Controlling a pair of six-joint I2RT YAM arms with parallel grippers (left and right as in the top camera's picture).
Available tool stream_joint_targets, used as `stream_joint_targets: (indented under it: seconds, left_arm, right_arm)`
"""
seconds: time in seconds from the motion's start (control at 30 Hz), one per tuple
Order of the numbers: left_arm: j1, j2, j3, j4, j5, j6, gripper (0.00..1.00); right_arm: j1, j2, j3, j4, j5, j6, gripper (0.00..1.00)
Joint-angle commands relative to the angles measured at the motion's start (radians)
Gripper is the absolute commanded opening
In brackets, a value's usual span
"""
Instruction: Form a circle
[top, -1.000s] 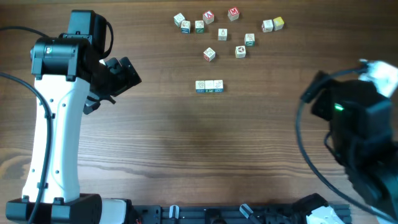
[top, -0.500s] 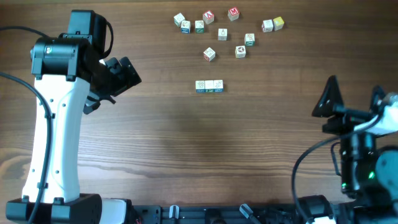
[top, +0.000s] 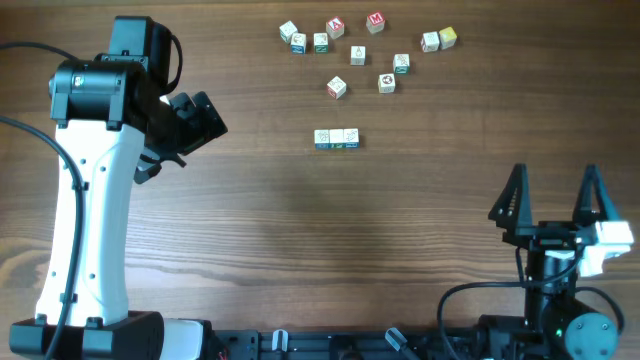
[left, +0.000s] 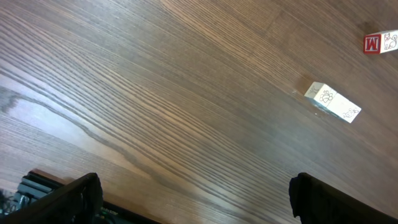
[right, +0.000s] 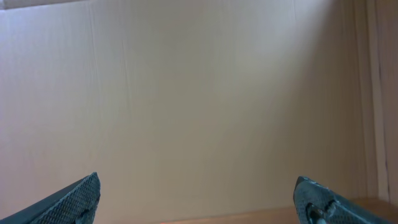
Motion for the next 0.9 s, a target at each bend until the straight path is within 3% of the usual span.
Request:
stream_joint_targets:
  seconds: [0.0, 0.17, 0.4, 0.57, 0.7, 0.87]
  left_arm:
    - [0.001, -0.007, -0.002, 0.003, -0.010, -0.006, 1.00]
    - [0.001, -0.007, -0.002, 0.003, -0.010, -0.006, 1.00]
    - [0.001, -0.007, -0.002, 0.003, -0.010, -0.006, 1.00]
    - [0.001, -0.007, -0.002, 0.003, -0.010, -0.006, 1.00]
    - [0.001, -0.007, -0.002, 0.003, -0.010, -0.006, 1.00]
    - [0.001, -0.007, -0.002, 0.003, -0.010, -0.006, 1.00]
  right_arm:
    - [-0.027, -0.079, -0.071, 0.049, -0.047, -0.016, 1.00]
    - [-0.039, -0.082, -0.180, 0.180, -0.023, 0.010, 1.00]
    - [-0.040, -0.082, -0.294, 0.177, 0.018, 0.055, 1.00]
    - [-0.041, -0.082, -0.291, 0.058, 0.049, 0.084, 1.00]
    - [-0.051, -0.082, -0.291, -0.137, 0.070, 0.086, 1.00]
    - [-0.051, -0.082, -0.291, -0.155, 0.054, -0.003, 1.00]
